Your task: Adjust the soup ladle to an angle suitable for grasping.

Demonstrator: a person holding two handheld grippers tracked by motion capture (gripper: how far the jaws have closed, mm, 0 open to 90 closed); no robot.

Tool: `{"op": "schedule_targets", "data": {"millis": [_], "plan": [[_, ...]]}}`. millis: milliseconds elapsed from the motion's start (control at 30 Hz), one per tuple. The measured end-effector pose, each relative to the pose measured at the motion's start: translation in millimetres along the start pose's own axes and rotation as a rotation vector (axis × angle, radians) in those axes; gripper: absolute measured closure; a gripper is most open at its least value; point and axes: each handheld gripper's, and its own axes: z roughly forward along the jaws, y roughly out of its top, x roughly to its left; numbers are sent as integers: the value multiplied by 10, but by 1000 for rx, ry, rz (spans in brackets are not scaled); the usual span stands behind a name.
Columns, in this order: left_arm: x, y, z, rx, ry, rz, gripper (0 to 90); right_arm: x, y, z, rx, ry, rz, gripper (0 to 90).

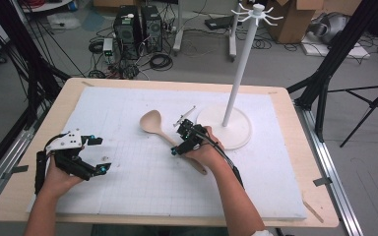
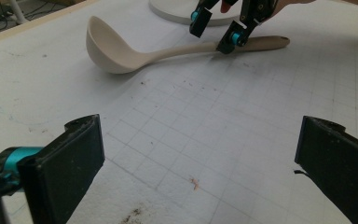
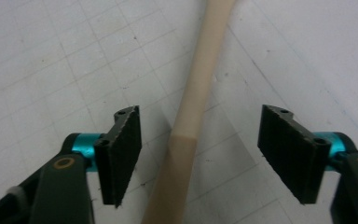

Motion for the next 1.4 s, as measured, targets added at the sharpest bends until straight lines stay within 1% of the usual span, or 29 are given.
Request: {"op": "schedule_targets", "data": {"millis": [33, 100, 167, 233, 300, 333, 400, 500, 533, 667, 700, 733, 833, 933, 1000, 1067, 1100, 1167, 1200, 1233, 1400], "plan": [[1, 2, -1, 0, -1, 2, 17, -2, -1, 2, -1, -2, 2, 325], [1, 2, 0, 0, -1, 3, 17, -7, -6, 3, 3, 5, 4, 367], [-1, 1, 3, 0, -1, 1, 17, -4, -9, 11, 8, 2, 6, 382], [-3, 2, 4, 1, -1, 1, 17, 3, -14, 26, 22, -3, -6, 420], [-3, 3, 2, 1, -1, 2, 17, 13, -18, 34, 24, -7, -9, 447], [-4, 4, 2, 1, -2, 2, 17, 10, -20, 23, 22, 8, -10, 517], [-4, 3, 4, 2, -3, 2, 17, 9, -22, 23, 19, 11, -10, 524], [-5, 6, 8, 2, -5, 5, 17, 16, -28, 12, 27, 16, -13, 575], [-8, 8, 9, 3, -3, 4, 17, 15, -27, 12, 26, 20, -22, 599], [-10, 10, 10, 4, -5, 4, 17, 26, -23, 14, 30, 26, -25, 631], [-10, 9, 9, 3, -4, 5, 17, 24, -22, 17, 29, 28, -36, 656], [-11, 10, 9, 3, -5, 4, 17, 29, -19, 19, 29, 33, -33, 666], [-9, 10, 7, 0, -4, 3, 17, 32, -20, 18, 28, 36, -34, 672], [-5, 11, -3, 0, -6, 6, 17, 22, -22, 19, 22, 40, -44, 681], [-6, 10, -5, -1, -3, 4, 17, 21, -23, 15, 24, 41, -39, 686], [-5, 11, -9, -1, -4, 3, 17, 8, -31, 11, 19, 48, -49, 715], [-4, 10, -9, -2, -3, 3, 17, 9, -35, 3, 25, 58, -43, 734], [-3, 11, -10, -2, -3, 2, 17, 11, -43, -3, 26, 67, -62, 766], [-3, 10, -9, -2, -4, 2, 17, 14, -44, -3, 23, 75, -85, 766], [-2, 10, -9, -3, -4, 1, 17, 30, -43, -2, 27, 76, -94, 766], [-3, 13, -18, -3, -2, 3, 17, 69, -35, -1, 35, 91, -115, 768]]}}
